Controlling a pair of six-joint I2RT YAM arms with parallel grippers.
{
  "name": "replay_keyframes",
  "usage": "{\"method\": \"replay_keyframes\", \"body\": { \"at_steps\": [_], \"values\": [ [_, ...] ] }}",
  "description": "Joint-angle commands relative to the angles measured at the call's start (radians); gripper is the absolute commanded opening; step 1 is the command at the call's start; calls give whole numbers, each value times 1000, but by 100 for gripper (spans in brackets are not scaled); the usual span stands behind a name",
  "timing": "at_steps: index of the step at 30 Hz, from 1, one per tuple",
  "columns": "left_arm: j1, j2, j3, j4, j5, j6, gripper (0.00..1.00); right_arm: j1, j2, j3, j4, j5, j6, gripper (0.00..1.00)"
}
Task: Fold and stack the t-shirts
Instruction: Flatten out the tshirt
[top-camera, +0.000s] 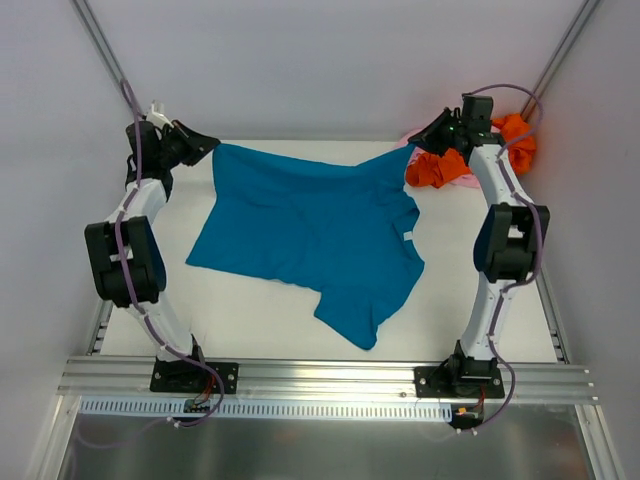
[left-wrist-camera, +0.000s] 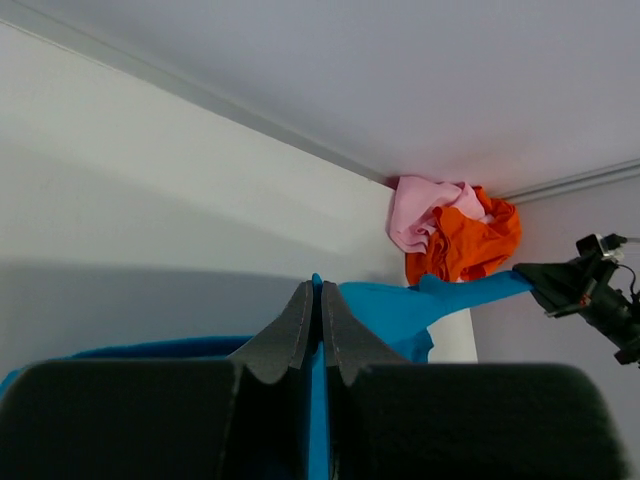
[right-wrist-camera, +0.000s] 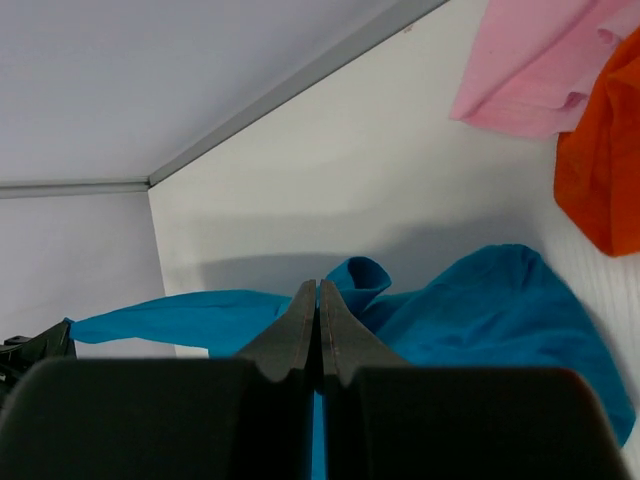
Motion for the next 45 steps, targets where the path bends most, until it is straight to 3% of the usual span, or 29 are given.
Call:
{"method": "replay_keyframes", "body": {
  "at_steps": [1, 6, 10, 11, 12, 13, 14, 15, 16, 21, 28, 33, 35, 40, 45],
  "values": [
    [-9, 116, 91, 162, 56, -31, 0, 16, 110, 182, 59, -21, 15, 0],
    [-16, 282, 275, 182, 65, -32, 0, 26, 358, 460, 42, -9, 53, 0],
    [-19, 417, 395, 246, 80, -46, 2, 21, 429, 494, 180, 11, 125, 1],
    [-16, 428, 398, 275, 88, -52, 28, 19, 432, 477, 253, 8, 148, 6],
    [-18, 434, 393, 350, 91, -69, 50, 18, 423, 468, 275, 22, 158, 45],
    [-18, 437, 380, 381, 94, -72, 92, 16, 412, 456, 290, 36, 159, 60],
    [-18, 431, 369, 409, 94, -71, 99, 18, 399, 431, 322, 48, 155, 74],
    [-16, 422, 357, 432, 92, -60, 99, 18, 385, 422, 327, 59, 135, 92],
    [-18, 399, 335, 444, 88, -48, 99, 18, 351, 414, 329, 68, 118, 99],
    [-16, 297, 266, 400, 79, 26, 99, 15, 238, 336, 261, 74, 15, 99],
    [-32, 40, -7, 320, 92, -38, 99, 59, -42, 76, 124, 4, -37, 99],
    [-70, -111, -128, -83, 85, 31, 99, 130, -230, -246, 83, -7, -25, 100],
    [-88, -149, -179, -157, 87, 40, 99, 141, -278, -389, 103, -56, 6, 99],
    [-99, -149, -219, -405, 19, 32, 99, 157, -269, -506, 31, -124, 0, 99],
    [-142, -41, -116, -623, -50, 77, 99, 168, -263, -550, -29, -141, -34, 100]
  ]
}}
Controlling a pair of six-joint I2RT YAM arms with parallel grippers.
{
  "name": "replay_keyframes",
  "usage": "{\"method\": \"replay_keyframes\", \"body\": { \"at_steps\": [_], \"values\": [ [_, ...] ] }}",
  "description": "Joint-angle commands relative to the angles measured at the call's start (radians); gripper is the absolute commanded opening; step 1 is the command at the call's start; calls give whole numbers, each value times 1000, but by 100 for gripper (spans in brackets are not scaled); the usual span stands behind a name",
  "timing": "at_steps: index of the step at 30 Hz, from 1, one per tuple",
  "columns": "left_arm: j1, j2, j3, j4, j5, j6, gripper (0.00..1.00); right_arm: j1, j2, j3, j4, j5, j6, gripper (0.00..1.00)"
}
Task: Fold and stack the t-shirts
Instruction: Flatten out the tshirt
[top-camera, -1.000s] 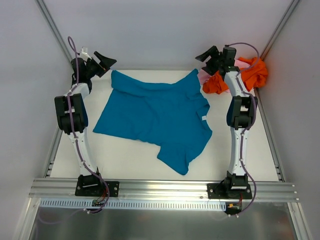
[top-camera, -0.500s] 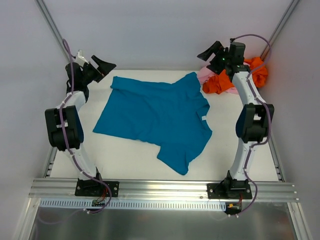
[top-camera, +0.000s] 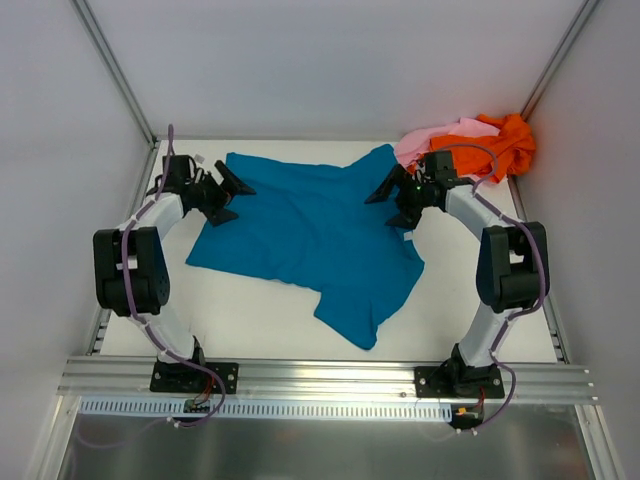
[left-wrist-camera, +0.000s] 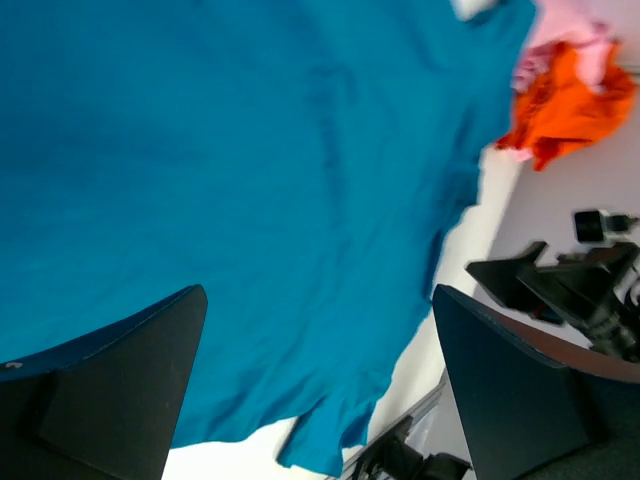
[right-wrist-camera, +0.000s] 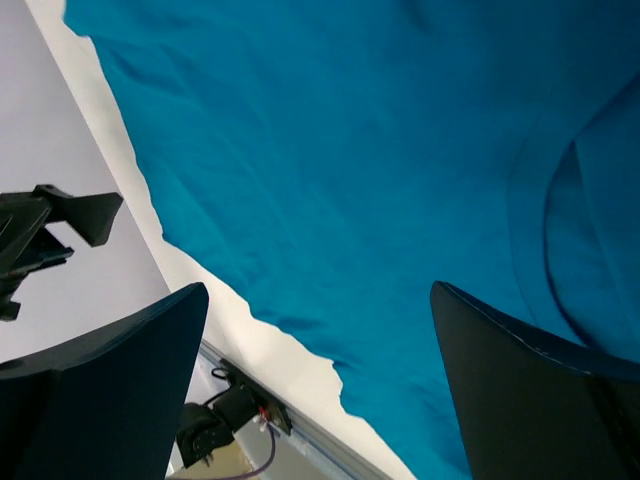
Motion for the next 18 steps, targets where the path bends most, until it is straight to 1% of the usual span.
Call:
{"method": "replay_keyframes", "body": {
  "at_steps": [1, 6, 8, 9, 14, 18],
  "values": [
    [-33, 63, 76, -220, -77, 46, 99, 5, -22, 0, -38, -49, -32, 100],
    [-87, 148, 157, -364, -165, 79, 99, 9, 19, -17, -66, -66, -50, 100],
    [-87, 174, 185, -429, -203, 104, 99, 14, 40, -18, -96, -66, -55, 100],
    [-124, 188, 194, -441, -223, 106, 99, 17, 57, -29, -101, -65, -58, 99],
    [-155, 241, 219, -519, -292, 126, 99, 40, 122, -63, -132, -79, -64, 99],
    [-170, 242, 192, -541, -329, 136, 99, 58, 152, -104, -133, -76, -69, 100]
  ]
}}
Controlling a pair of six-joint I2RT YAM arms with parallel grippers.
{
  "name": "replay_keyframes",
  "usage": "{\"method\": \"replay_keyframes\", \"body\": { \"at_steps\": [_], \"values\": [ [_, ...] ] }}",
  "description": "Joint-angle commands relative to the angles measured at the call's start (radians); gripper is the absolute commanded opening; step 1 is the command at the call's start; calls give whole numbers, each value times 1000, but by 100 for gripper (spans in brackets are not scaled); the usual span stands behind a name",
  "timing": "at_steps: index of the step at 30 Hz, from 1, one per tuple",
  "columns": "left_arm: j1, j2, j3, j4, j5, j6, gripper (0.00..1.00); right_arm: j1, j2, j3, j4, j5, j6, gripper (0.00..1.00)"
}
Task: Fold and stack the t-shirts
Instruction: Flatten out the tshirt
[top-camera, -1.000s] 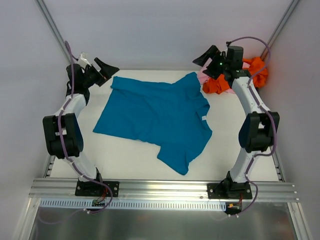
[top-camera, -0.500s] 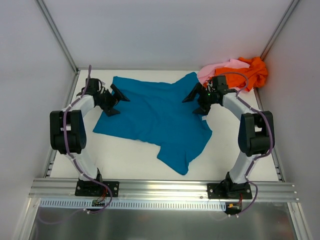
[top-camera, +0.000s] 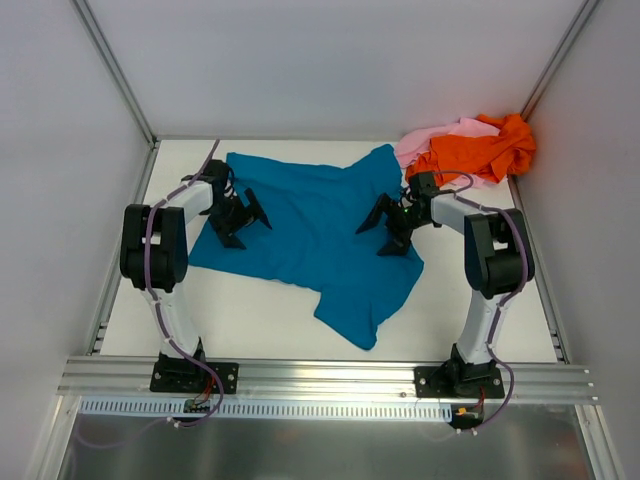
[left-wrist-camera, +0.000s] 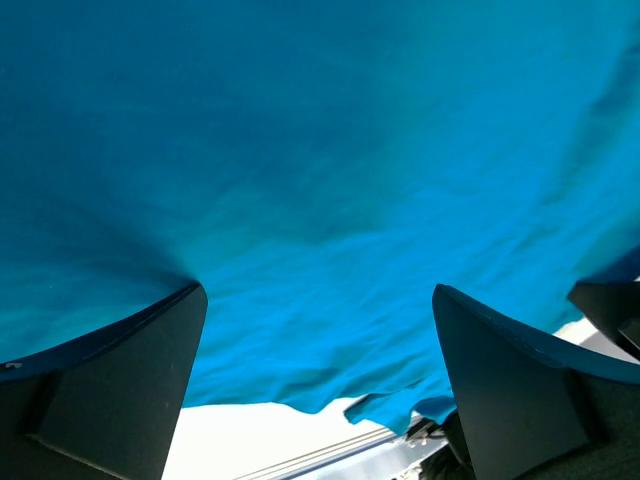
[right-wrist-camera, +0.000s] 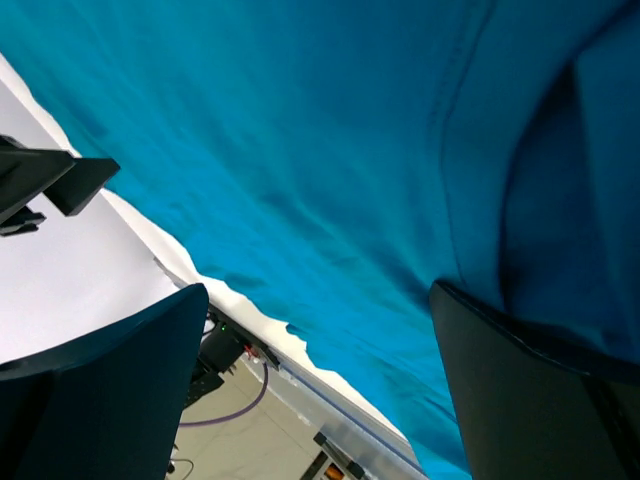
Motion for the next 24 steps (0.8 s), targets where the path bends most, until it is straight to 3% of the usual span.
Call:
{"method": "replay_keyframes", "body": {
  "at_steps": [1, 12, 24],
  "values": [
    [-8, -8, -7, -73, -69, 38, 99, 26, 11, -47, -42, 19, -34, 100],
    [-34, -89, -169, -110, -121, 54, 99, 42, -133, -243, -83, 111, -68, 100],
    [-86, -440, -583, -67, -104, -8, 99, 39, -397, -443, -128, 210, -131, 99]
  ]
}}
